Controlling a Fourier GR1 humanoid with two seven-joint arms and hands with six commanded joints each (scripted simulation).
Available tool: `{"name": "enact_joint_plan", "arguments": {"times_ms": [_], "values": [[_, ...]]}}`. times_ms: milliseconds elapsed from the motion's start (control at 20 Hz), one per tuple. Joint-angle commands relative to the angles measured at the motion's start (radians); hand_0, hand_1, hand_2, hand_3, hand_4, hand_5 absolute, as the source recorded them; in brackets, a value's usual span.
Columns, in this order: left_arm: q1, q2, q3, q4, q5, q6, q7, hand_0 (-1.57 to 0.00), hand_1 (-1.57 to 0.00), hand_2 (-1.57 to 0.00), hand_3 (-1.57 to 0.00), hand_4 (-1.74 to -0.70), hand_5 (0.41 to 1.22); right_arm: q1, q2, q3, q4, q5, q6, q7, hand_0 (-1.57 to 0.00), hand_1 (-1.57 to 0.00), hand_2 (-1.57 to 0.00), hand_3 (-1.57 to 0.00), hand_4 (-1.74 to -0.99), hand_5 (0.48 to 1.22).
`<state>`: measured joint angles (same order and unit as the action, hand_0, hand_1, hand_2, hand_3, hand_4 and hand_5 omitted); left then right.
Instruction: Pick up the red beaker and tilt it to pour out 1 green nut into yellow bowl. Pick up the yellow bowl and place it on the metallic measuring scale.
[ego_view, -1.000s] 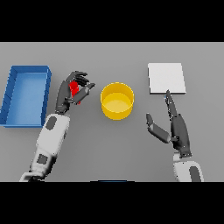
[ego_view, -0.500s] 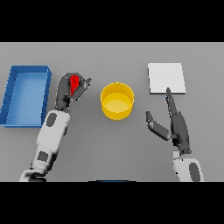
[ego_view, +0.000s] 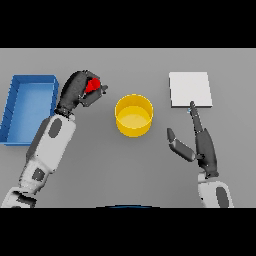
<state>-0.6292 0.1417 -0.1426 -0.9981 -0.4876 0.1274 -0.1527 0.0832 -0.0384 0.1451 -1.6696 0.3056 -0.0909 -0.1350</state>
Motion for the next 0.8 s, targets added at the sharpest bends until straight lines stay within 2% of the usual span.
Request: {"name": "enact_joint_plan", "arguments": {"times_ms": [0, 150, 250, 350, 450, 500, 600, 750], "values": [[0.002, 0.009, -0.016, -0.012, -0.017, -0.01, 0.014, -1.56, -1.56, -1.56, -1.55, -1.74, 1.127, 0.018, -0.002, 0.009, -0.014, 0.0, 0.008, -0.02, 0.0, 0.0, 0.0, 0.0, -1.092, 0.667], [0.008, 0.027, -0.047, -0.035, -0.044, -0.038, 0.038, -1.56, -1.56, -1.56, -1.55, -1.74, 1.136, 0.016, -0.003, 0.007, -0.022, 0.003, 0.007, 0.013, 0.0, 0.0, 0.0, 0.0, -1.092, 0.664], [-0.036, 0.054, -0.094, -0.03, -0.105, -0.065, 0.081, -1.56, -1.56, -1.56, -1.56, -1.74, 1.149, 0.03, -0.004, 0.006, -0.027, -0.004, 0.012, 0.005, 0.0, 0.0, 0.0, 0.0, -1.096, 0.67], [-0.095, 0.084, -0.168, -0.025, -0.19, -0.106, 0.112, -1.57, -1.57, -1.57, -1.56, -1.74, 1.153, 0.028, 0.005, 0.019, -0.023, 0.002, 0.015, -0.007, 0.0, 0.0, 0.0, 0.0, -1.069, 0.685], [-0.149, 0.106, -0.241, 0.006, -0.266, -0.15, 0.106, -1.57, -1.57, -1.57, -1.57, -1.74, 1.177, 0.015, 0.006, 0.022, -0.022, 0.016, 0.009, 0.006, 0.0, 0.0, 0.0, 0.0, -1.056, 0.692], [-0.185, 0.109, -0.274, 0.031, -0.303, -0.177, 0.124, -1.57, -1.57, -1.57, -1.57, -1.74, 1.186, 0.014, 0.004, 0.018, -0.02, 0.012, 0.009, 0.003, 0.0, 0.0, 0.0, 0.0, -1.054, 0.691], [-0.232, 0.119, -0.348, 0.052, -0.369, -0.232, 0.115, -1.57, -1.57, -1.57, -1.57, -1.74, 1.199, 0.016, 0.005, 0.018, -0.023, 0.009, 0.01, -0.002, 0.0, 0.0, 0.0, 0.0, -1.068, 0.689], [-0.301, 0.136, -0.441, 0.075, -0.447, -0.324, 0.109, -1.57, -1.57, -1.57, -1.57, -1.61, 1.21, 0.02, 0.009, 0.016, -0.027, -0.01, 0.021, -0.004, 0.0, 0.0, 0.0, 0.0, -1.063, 0.681]]}}
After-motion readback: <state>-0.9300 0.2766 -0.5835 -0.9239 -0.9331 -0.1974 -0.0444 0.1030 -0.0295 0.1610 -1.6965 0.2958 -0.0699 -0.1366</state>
